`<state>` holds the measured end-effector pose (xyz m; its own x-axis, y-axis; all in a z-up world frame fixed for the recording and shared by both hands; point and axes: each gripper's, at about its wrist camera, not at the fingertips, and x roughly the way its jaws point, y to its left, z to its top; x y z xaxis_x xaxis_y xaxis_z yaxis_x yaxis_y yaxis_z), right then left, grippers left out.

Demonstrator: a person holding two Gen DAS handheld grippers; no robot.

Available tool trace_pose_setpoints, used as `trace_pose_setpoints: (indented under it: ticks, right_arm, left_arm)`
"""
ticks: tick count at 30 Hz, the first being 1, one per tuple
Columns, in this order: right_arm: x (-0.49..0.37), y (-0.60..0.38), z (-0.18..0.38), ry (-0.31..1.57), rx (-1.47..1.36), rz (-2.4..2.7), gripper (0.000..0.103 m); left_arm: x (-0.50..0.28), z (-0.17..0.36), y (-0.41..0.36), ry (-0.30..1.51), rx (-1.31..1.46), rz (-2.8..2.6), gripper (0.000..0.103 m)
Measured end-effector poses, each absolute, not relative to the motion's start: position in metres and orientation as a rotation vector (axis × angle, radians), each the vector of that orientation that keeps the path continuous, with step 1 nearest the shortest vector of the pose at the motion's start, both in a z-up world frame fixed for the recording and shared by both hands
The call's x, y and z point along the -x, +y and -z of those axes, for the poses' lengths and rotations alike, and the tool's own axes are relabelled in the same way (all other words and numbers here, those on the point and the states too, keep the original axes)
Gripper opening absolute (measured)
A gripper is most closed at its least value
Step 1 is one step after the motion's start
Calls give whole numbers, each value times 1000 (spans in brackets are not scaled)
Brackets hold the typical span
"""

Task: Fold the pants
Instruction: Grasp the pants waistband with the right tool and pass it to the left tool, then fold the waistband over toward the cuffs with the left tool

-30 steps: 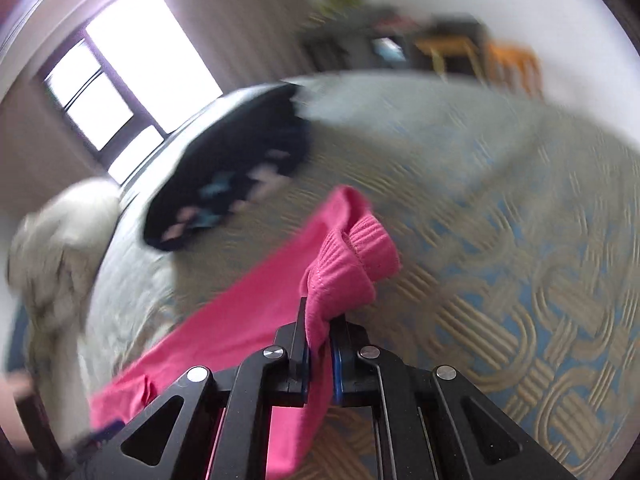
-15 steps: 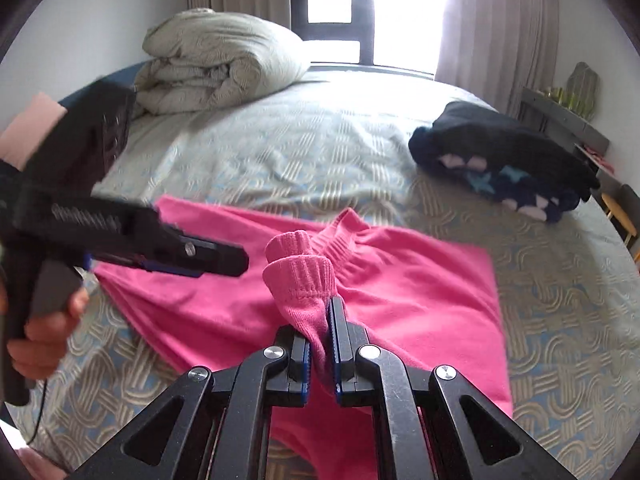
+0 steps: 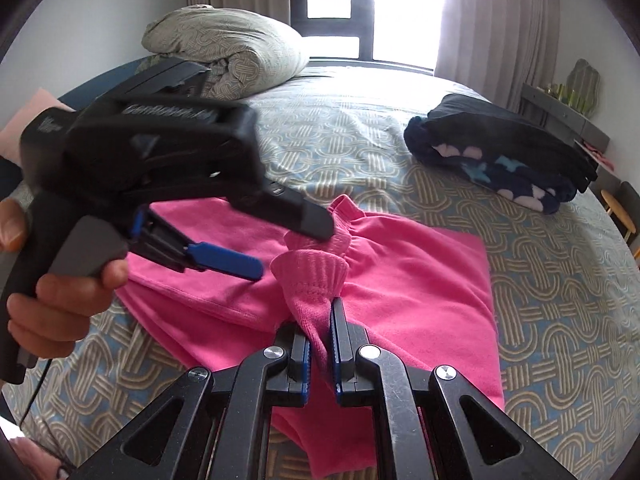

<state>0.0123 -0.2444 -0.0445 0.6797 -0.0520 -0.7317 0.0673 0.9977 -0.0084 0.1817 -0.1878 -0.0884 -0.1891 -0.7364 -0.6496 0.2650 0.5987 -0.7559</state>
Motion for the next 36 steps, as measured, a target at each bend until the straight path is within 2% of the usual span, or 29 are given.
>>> trace_pose_setpoints:
  ticks: [6, 8, 10, 12, 13, 15, 16, 18, 21, 25, 32, 36]
  right_arm:
    - [-8, -236, 45, 815, 41, 55, 7]
    - [-6, -235, 44, 812, 34, 53, 7]
    - [-5, -236, 45, 812, 27, 52, 8]
    - [-5, -240, 46, 821, 10, 46, 11]
    - [-4, -243, 47, 835, -7, 35, 12]
    - [-2, -248, 48, 853, -44, 14, 27]
    - [1, -252, 47, 853, -60, 8, 30]
    - [9, -264, 43, 839, -110, 3, 47]
    - [25, -291, 32, 802, -219, 14, 61]
    - [41, -337, 28, 776, -367, 109, 69]
    - [45, -371, 55, 890, -505, 258, 70]
    - [37, -366, 64, 913, -522, 218, 70]
  left_arm:
    - [-187, 91, -216, 1526, 339, 920, 81]
    - [-184, 89, -222, 1507, 291, 920, 66]
    - [-181, 87, -226, 1487, 235, 913, 38]
    - [-178, 86, -226, 1461, 195, 900, 21]
    - [-177, 84, -225, 1450, 183, 901, 20]
    - [-176, 81, -223, 1427, 165, 898, 19]
    - [-175, 78, -222, 1409, 149, 898, 19]
    - [-170, 68, -220, 1358, 97, 901, 18]
    - [-163, 54, -219, 1293, 33, 914, 18]
    - [-159, 35, -221, 1233, -8, 927, 17]
    - [-152, -5, -215, 1114, -116, 932, 17]
    - [-158, -5, -197, 1073, -208, 847, 17]
